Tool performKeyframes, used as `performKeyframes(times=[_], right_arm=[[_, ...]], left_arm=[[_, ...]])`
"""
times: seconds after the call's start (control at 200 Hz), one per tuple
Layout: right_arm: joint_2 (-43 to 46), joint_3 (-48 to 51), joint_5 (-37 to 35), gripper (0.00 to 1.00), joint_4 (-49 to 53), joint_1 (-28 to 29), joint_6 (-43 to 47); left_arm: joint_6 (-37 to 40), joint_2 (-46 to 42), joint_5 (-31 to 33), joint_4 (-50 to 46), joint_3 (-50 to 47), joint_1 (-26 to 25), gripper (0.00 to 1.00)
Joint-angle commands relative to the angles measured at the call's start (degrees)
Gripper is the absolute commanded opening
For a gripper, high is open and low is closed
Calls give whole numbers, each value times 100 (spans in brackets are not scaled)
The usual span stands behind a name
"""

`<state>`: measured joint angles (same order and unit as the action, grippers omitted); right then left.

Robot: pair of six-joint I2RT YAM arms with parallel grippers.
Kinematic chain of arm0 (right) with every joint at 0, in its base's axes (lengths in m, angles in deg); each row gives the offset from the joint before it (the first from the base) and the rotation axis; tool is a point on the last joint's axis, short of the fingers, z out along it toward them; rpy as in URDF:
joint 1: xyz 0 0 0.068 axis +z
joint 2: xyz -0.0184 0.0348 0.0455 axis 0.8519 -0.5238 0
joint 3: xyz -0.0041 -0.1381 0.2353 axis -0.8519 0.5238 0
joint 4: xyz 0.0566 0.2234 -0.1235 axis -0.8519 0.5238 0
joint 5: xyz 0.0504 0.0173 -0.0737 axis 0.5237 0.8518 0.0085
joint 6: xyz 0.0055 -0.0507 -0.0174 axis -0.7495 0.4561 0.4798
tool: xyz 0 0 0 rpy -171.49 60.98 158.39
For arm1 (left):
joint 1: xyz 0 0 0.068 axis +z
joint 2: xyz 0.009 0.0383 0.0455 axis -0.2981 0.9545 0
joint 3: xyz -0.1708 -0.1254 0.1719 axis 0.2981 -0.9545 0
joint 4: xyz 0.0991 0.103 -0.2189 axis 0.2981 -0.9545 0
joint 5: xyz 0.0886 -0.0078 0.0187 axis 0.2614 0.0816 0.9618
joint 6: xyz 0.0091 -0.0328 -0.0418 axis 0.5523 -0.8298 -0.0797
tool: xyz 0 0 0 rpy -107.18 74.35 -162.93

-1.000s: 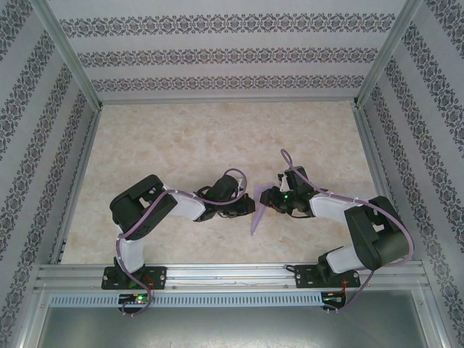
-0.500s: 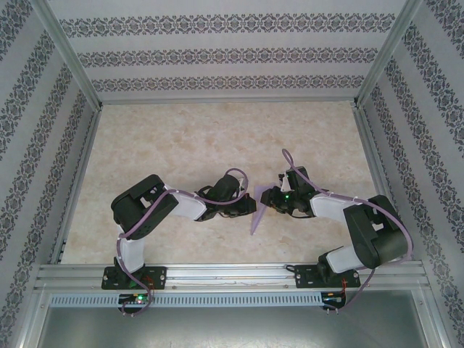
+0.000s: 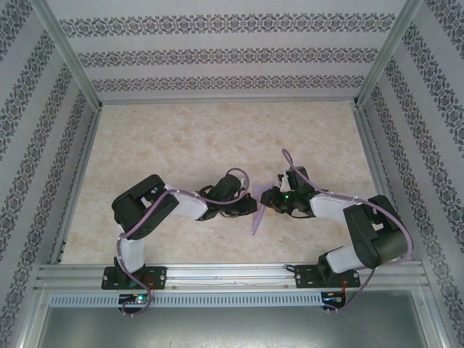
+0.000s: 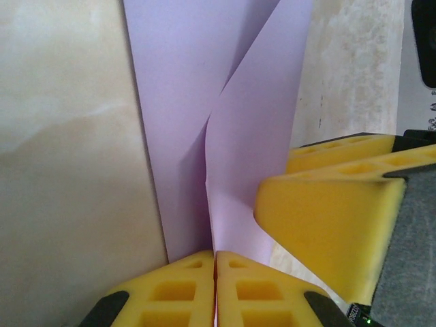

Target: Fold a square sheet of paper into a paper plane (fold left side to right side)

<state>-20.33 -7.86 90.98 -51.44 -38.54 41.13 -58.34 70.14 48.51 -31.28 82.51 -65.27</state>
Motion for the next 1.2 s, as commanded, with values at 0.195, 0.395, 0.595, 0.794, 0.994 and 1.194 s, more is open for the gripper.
performKeyframes(times=[0.195, 0.395, 0.595, 0.794, 0.994, 1.194], right_arm=[[330, 113, 207, 29, 39, -202, -26], [493, 144, 73, 30, 331, -316, 93], [746, 87, 5, 26, 594, -388, 283], [547, -167, 259, 7, 500, -231, 346], [261, -321, 86, 5, 543, -178, 432], [14, -418, 17, 5, 604, -155, 554]], left_arm=[[56, 463, 364, -627, 97, -218, 8], [34, 482, 401, -747, 143, -218, 8], [53, 523, 375, -791, 215, -226, 8], [69, 534, 359, -823, 248, -235, 8], [60, 527, 358, -800, 226, -244, 8], [60, 576, 311, -800, 253, -244, 8]])
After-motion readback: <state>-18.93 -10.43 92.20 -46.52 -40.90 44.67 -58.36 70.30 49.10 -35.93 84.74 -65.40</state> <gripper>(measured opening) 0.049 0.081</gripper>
